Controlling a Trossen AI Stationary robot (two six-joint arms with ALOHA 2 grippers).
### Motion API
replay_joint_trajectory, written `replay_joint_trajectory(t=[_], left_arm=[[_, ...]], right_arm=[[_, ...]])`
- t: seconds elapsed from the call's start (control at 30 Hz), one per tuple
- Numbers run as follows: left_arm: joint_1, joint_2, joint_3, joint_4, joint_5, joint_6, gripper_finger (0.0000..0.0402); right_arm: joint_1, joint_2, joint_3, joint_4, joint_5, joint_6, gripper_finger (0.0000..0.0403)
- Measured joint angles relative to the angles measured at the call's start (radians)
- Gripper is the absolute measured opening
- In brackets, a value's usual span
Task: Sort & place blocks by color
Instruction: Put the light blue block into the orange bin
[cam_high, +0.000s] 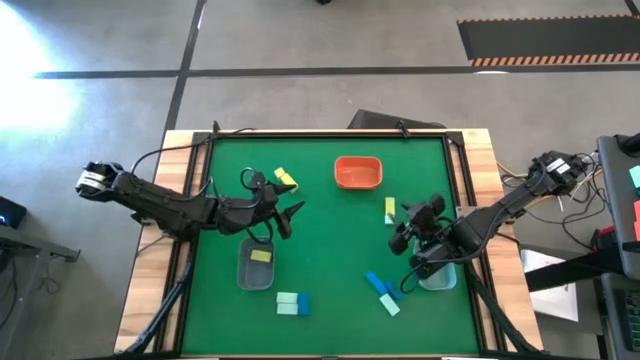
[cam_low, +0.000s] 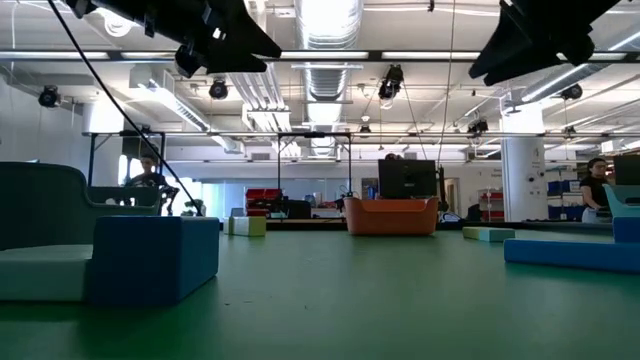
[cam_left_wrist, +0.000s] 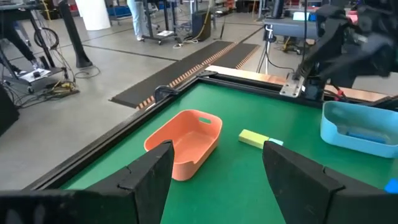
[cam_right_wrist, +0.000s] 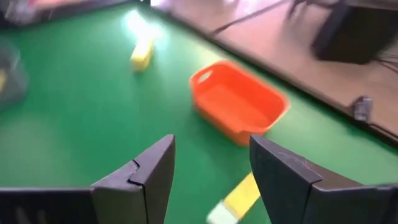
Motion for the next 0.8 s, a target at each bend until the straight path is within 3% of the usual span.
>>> replay_joint_trajectory(t=[0.07,0.2,0.43,0.53,0.63,0.8], left_arm=[[-0.001,0.000,-0.003,-0.003,0.002,0.000,0.0231],[-0.002,0.000,-0.003,-0.001,0.003,0.000,0.0231],[-0.012,0.000,-0.003,-0.001,0.014,-0.003,0.0231],[-0.018,0.000,-0.003,-0.001,0.094,-0.009,0.0231],[-0.020,0.000,0.001,0.000,0.174,-0.010,0.0231],[-0.019,0.000,0.001,0.000,0.187,-0.006,0.0231]], right_arm=[[-0.005,0.003,0.000,0.042,-0.081,-0.068,0.0194],[-0.033,0.001,0.000,0.083,-0.195,-0.057,0.0194],[-0.039,0.000,0.000,0.082,-0.216,-0.087,0.0194],[-0.039,0.001,0.000,0.082,-0.204,-0.085,0.0194],[-0.053,0.000,0.000,0.082,-0.192,0.006,0.0194],[-0.135,0.013,0.000,0.085,-0.232,0.101,0.0185]])
